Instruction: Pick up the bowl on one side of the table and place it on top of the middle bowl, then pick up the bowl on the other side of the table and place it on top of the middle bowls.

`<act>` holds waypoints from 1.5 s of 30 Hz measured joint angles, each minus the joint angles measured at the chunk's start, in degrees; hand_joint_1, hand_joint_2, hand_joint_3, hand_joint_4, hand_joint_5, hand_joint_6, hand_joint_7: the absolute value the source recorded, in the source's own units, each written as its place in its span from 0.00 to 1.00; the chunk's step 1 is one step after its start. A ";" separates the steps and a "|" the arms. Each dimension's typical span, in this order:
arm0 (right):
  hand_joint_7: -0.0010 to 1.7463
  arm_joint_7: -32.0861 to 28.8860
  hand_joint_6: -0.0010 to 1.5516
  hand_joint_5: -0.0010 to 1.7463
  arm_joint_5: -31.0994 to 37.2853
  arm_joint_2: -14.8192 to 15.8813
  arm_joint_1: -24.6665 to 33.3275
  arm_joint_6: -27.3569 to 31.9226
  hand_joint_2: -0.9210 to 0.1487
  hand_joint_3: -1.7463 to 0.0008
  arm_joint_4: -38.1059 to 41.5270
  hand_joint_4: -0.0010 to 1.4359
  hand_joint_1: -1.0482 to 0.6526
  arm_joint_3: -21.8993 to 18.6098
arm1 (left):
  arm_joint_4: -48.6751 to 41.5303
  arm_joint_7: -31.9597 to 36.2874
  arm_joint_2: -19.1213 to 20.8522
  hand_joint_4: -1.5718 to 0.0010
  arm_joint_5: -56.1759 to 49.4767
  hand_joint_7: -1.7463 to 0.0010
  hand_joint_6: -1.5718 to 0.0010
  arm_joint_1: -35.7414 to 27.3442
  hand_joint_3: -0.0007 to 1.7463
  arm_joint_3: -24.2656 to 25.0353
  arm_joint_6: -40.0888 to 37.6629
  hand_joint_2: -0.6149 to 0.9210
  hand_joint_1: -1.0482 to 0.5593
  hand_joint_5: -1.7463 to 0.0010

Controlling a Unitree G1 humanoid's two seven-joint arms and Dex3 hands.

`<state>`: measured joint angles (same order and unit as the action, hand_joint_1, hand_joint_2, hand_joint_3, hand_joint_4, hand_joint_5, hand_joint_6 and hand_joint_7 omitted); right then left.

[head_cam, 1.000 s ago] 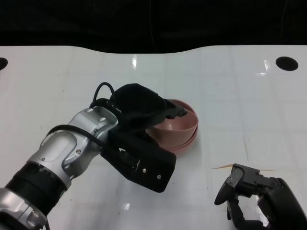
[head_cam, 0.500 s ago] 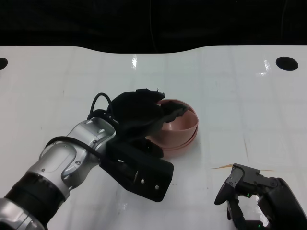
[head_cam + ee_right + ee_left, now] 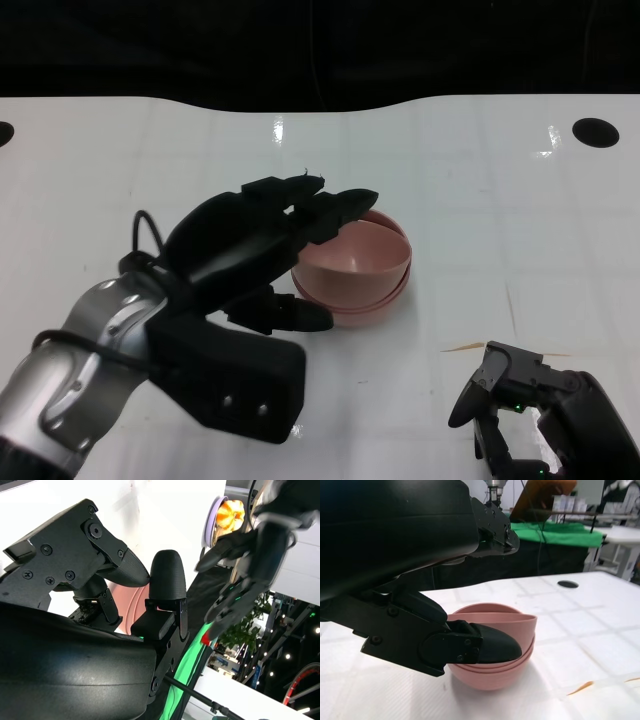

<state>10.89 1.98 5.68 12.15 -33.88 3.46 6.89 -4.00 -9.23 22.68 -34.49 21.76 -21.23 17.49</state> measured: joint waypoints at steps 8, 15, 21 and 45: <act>0.85 0.16 0.47 1.00 -0.23 0.02 -0.03 0.28 0.44 0.25 -0.12 0.57 0.51 0.05 | 1.96 5.32 -0.74 0.76 10.57 0.92 0.62 -10.38 0.15 7.61 12.05 1.00 0.47 0.57; 0.85 0.33 0.47 1.00 -0.23 0.04 0.18 0.84 0.44 0.25 -0.28 0.57 0.50 0.02 | 1.78 6.49 -2.45 0.62 21.59 0.84 0.44 -19.24 0.17 12.40 19.98 0.99 0.59 0.39; 0.85 0.32 0.47 1.00 -0.19 0.06 0.29 0.83 0.44 0.25 -0.31 0.57 0.50 0.01 | 5.13 3.45 -3.11 0.51 29.43 0.76 0.37 -26.31 0.52 14.25 19.98 0.78 0.61 0.41; 0.86 0.50 0.47 1.00 0.03 0.40 0.37 0.84 0.42 0.26 -0.27 0.57 0.51 -0.11 | 15.46 -6.49 -12.87 0.48 54.68 0.10 0.54 -41.07 0.62 18.17 -4.30 0.81 0.58 0.00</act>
<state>11.39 2.01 6.09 12.52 -33.04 3.18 6.78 11.46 -15.72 9.81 20.19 -19.30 -3.06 13.20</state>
